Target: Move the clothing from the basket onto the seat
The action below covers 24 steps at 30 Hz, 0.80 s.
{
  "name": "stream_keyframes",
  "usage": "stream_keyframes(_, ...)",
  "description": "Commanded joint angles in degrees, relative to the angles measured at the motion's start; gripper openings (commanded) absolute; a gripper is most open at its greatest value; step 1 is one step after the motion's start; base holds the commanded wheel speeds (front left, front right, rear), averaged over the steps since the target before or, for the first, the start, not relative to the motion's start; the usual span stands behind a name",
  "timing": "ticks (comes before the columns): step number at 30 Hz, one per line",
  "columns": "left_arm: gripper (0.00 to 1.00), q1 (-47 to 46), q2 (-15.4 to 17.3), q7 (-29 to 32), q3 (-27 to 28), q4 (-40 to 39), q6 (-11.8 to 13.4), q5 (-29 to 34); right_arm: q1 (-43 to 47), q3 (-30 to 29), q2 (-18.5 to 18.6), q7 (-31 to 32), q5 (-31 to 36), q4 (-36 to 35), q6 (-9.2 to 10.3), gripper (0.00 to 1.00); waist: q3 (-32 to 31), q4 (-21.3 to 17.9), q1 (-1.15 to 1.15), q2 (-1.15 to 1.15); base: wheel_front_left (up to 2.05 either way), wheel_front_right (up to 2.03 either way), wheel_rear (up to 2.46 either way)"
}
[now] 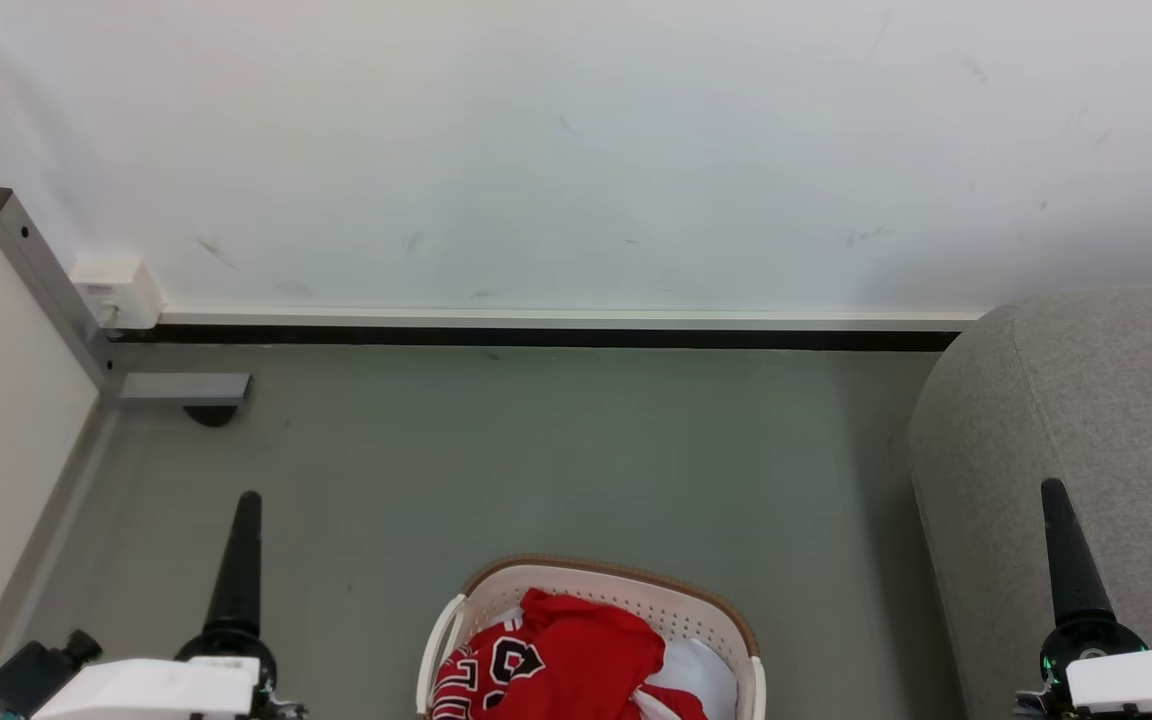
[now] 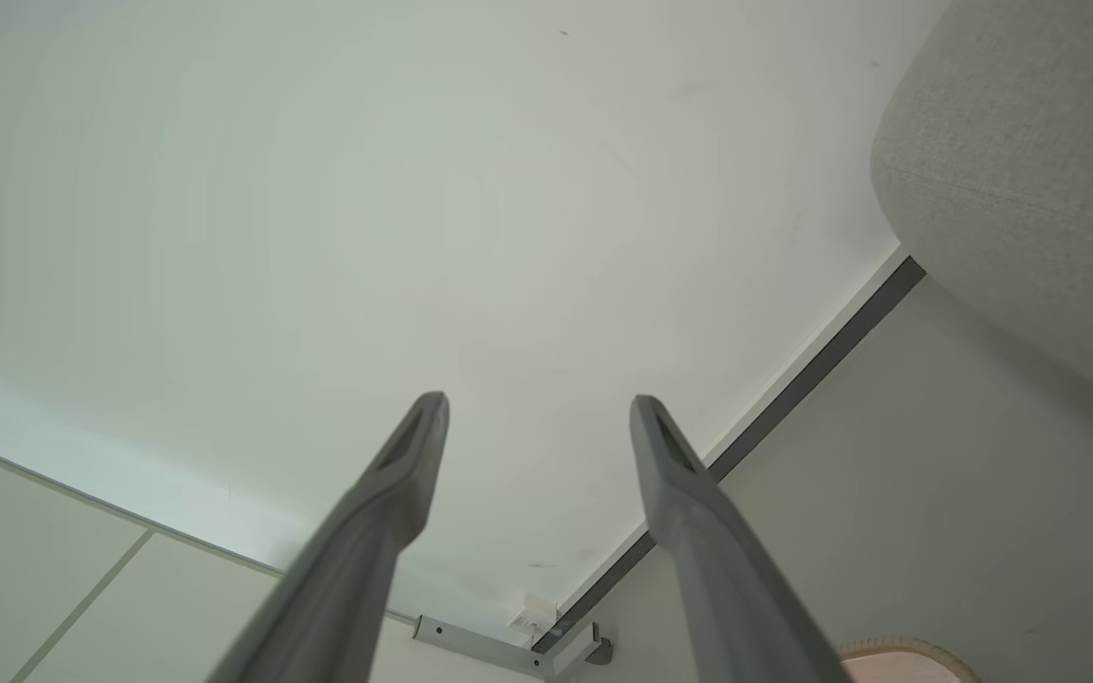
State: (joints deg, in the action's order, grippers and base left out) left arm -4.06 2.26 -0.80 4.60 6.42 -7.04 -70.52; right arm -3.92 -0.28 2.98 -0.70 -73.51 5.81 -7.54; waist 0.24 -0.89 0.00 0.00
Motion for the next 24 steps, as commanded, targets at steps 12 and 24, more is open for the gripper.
stream_keyframes(12,1.0,0.55,1.22,-3.0,-3.23,-2.54,3.25,23.46,0.64,1.52,0.88,-3.08,19.41,-1.18,0.03,1.0,0.03,-0.45,0.0,0.0,0.0,0.0,0.0)
stream_keyframes(24,1.0,1.31,2.19,-5.08,-4.72,-0.87,5.2,31.71,1.03,2.08,0.25,-5.1,30.75,-0.08,0.04,1.0,-0.05,-0.73,0.0,0.0,0.0,0.0,0.0)
